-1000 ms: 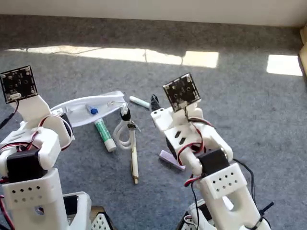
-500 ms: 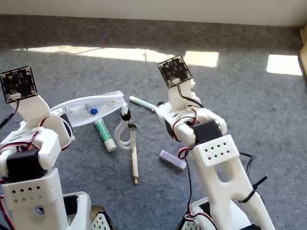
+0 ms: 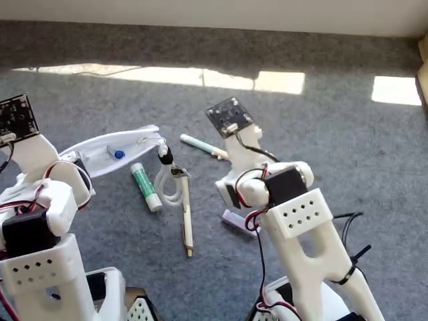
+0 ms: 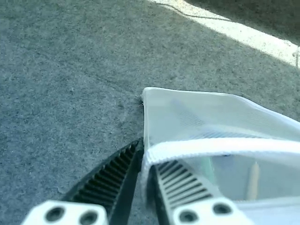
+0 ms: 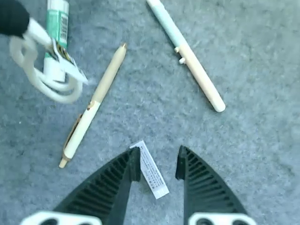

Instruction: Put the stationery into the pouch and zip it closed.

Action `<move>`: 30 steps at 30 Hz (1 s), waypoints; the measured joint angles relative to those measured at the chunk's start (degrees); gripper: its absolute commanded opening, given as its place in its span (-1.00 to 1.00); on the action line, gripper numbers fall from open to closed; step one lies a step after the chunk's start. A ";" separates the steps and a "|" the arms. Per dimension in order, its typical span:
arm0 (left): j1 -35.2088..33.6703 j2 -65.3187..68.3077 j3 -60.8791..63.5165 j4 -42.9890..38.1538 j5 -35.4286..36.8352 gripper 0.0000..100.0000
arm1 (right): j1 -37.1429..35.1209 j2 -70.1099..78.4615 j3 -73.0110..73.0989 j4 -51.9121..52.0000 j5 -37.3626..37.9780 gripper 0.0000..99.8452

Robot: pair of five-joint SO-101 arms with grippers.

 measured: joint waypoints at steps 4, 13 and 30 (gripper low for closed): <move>-0.62 0.00 0.00 0.00 0.00 -0.99 | -0.18 0.00 3.96 0.09 3.78 -0.74; -0.62 0.00 0.00 -0.18 0.00 -0.99 | -0.26 0.00 11.43 -2.37 4.66 -0.65; -0.62 -0.18 1.05 -0.26 0.00 -0.99 | -7.30 0.09 21.89 -14.68 7.82 -0.55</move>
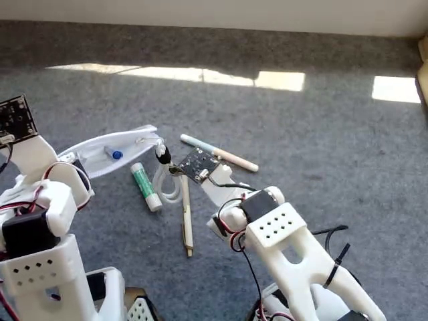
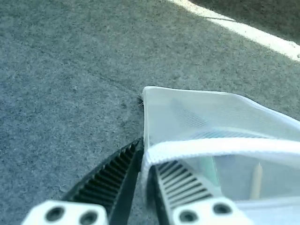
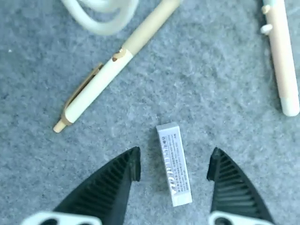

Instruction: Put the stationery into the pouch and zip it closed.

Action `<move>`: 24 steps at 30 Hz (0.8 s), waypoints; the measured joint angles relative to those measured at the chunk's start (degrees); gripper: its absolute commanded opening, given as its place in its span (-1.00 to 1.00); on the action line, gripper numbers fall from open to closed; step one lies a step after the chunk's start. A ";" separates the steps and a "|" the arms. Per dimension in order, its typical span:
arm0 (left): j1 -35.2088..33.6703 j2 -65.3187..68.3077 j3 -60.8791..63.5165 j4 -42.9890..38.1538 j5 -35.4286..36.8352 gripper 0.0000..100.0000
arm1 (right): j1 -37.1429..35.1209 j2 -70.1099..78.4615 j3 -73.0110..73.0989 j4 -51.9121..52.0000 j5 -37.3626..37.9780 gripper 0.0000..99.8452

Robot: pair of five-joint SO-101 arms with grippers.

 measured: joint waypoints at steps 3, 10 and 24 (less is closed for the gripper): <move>-0.09 -0.53 0.53 0.00 0.00 -0.99 | -0.09 0.00 0.09 -0.35 0.09 -0.55; -0.09 -0.53 0.53 0.00 0.00 -0.99 | -0.09 0.00 0.18 -0.35 1.05 -0.55; -0.09 -0.53 0.53 0.00 0.00 -0.99 | -0.18 11.08 2.20 -4.31 2.73 -0.55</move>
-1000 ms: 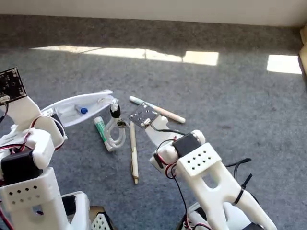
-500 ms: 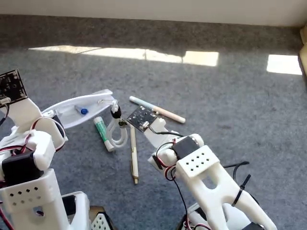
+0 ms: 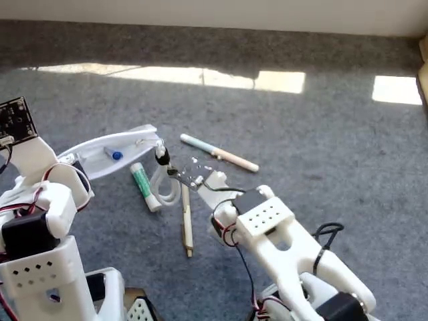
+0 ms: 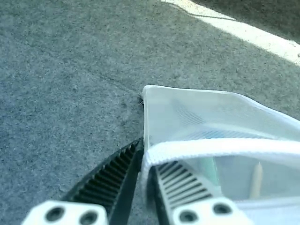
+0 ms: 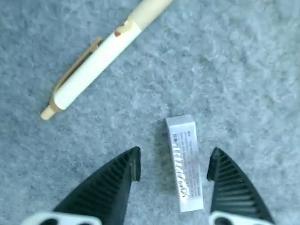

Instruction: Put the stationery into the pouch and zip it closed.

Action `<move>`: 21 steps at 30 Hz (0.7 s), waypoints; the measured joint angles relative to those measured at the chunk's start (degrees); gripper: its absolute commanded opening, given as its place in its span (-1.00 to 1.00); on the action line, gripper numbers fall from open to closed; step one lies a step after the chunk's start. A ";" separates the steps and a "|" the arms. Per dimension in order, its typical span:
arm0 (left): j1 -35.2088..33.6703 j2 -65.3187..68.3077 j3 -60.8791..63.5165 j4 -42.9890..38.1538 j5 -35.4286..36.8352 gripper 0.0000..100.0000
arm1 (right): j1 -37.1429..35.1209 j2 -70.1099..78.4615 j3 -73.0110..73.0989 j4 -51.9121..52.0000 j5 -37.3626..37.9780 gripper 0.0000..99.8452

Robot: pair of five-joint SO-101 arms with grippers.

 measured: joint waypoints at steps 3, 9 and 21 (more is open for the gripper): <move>0.00 0.00 0.00 0.00 0.00 -0.99 | 0.00 4.04 -0.26 0.00 0.00 -0.55; 0.00 0.00 0.00 0.00 0.00 -0.99 | 1.23 10.11 -2.37 -1.05 0.00 -0.55; 0.00 0.00 0.00 0.00 0.00 -0.99 | 1.41 12.84 -2.81 -3.87 0.00 -0.56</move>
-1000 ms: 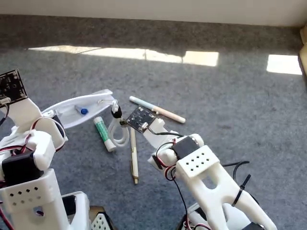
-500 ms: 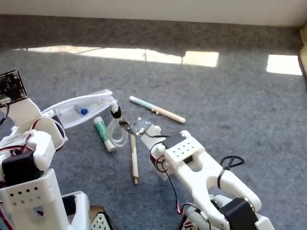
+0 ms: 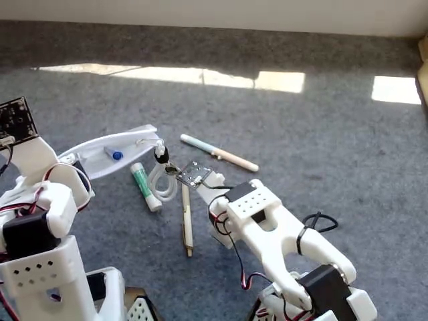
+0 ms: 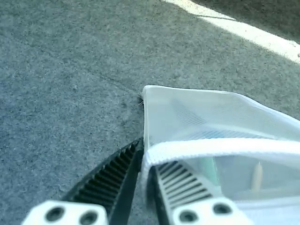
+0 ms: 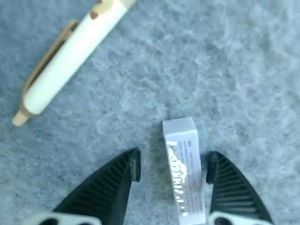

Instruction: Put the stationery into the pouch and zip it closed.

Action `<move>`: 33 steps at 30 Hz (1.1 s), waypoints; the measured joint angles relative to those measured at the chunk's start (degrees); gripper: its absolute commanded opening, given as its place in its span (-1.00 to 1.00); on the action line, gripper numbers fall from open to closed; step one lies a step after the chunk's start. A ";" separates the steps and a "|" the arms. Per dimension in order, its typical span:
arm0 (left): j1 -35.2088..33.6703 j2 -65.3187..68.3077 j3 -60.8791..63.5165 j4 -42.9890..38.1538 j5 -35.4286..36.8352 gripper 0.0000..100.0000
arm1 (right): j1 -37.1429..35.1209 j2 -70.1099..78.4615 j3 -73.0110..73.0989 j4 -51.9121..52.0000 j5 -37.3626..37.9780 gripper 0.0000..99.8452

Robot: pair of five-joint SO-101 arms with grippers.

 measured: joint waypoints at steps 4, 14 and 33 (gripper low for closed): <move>0.00 0.00 0.00 0.00 0.00 -0.99 | 0.18 0.79 -2.02 0.00 -1.23 -0.68; 0.00 -0.09 0.09 0.00 0.00 -0.99 | 0.53 2.02 -4.84 -1.32 -3.16 -0.72; 0.00 -0.09 1.67 -2.02 0.00 -0.99 | 2.37 2.02 -4.84 -1.32 -3.16 -0.72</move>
